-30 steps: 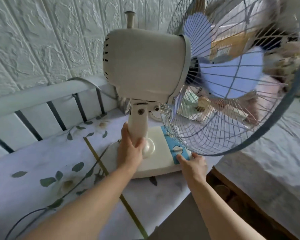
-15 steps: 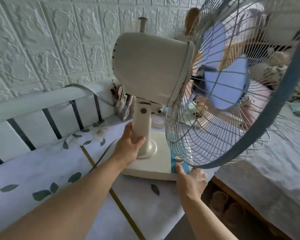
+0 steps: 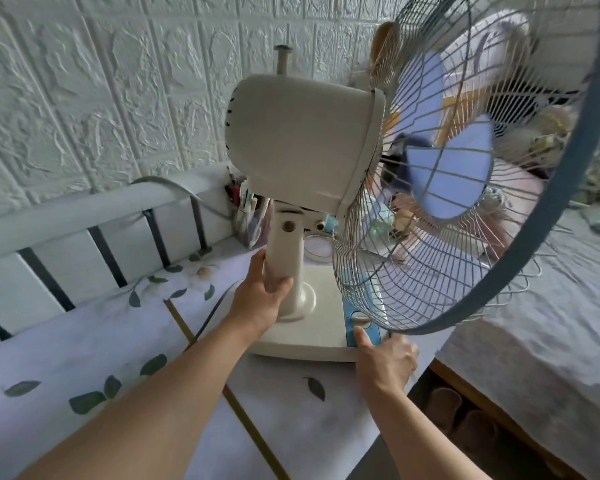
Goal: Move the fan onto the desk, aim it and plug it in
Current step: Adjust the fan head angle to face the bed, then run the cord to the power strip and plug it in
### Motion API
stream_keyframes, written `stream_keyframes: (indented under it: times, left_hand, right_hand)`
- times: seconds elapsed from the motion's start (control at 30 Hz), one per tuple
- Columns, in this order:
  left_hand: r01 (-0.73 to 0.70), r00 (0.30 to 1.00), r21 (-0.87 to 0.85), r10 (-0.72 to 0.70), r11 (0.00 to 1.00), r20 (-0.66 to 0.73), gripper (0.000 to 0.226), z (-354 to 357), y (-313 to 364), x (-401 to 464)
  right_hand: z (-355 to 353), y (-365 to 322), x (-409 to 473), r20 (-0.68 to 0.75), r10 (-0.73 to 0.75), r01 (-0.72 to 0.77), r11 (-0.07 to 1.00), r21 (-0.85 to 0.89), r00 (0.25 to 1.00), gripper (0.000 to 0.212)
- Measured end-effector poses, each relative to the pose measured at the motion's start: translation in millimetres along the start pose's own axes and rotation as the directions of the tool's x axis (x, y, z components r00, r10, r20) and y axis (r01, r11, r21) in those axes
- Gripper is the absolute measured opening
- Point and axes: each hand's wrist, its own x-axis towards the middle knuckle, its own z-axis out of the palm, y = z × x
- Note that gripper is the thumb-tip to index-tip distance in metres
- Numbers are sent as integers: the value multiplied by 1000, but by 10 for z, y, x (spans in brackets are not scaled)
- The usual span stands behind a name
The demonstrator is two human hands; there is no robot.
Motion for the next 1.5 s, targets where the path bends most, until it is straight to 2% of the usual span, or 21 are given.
stream_keyframes:
  times: [0.27, 0.37, 0.47, 0.57, 0.77, 0.93, 1.2, 1.33, 1.4, 1.5]
  left_hand:
    - [14, 998, 32, -13, 999, -54, 54, 20, -32, 24]
    - [36, 999, 81, -35, 996, -5, 62, -19, -16, 1]
    - [80, 997, 190, -79, 979, -11, 80, -113, -19, -80]
    - [151, 988, 241, -137, 959, -75, 87, -275, -87, -240]
    - [294, 956, 317, -273, 902, -111, 69, -771, -389, -609]
    - [374, 927, 376, -359, 848, -111, 49, -1011, -615, -721]
    - [405, 905, 414, -421, 815, -57, 50, -926, -835, -581]
    - [405, 905, 471, -416, 784, -85, 36, -1022, -875, -678]
    - [428, 897, 443, -430, 788, -102, 28, -1132, -879, -793]
    - [496, 868, 272, -483, 825, -115, 22, -1313, -924, -982]
  right_hand:
    - [-10, -20, 58, 47, -8, 9, 1000, -18, 999, 46]
    - [-33, -30, 16, 76, -14, 18, 998, -56, 997, 50]
    - [-58, -70, -121, 136, -37, 57, 988, -142, 990, 67]
    - [-81, -127, -405, 155, -32, 54, 989, -138, 987, 81]
    - [-150, -141, -914, 311, -128, 193, 963, -189, 942, 72]
    - [-70, -216, -1120, 398, -221, 285, 952, -110, 890, 63]
    - [118, -265, -1174, 447, -284, 334, 942, -36, 848, 58]
    - [146, -278, -1241, 458, -288, 344, 938, -41, 841, 55]
    - [133, -311, -1290, 472, -279, 341, 939, -49, 836, 52]
    - [140, -391, -1384, 502, -268, 335, 941, -47, 823, 46]
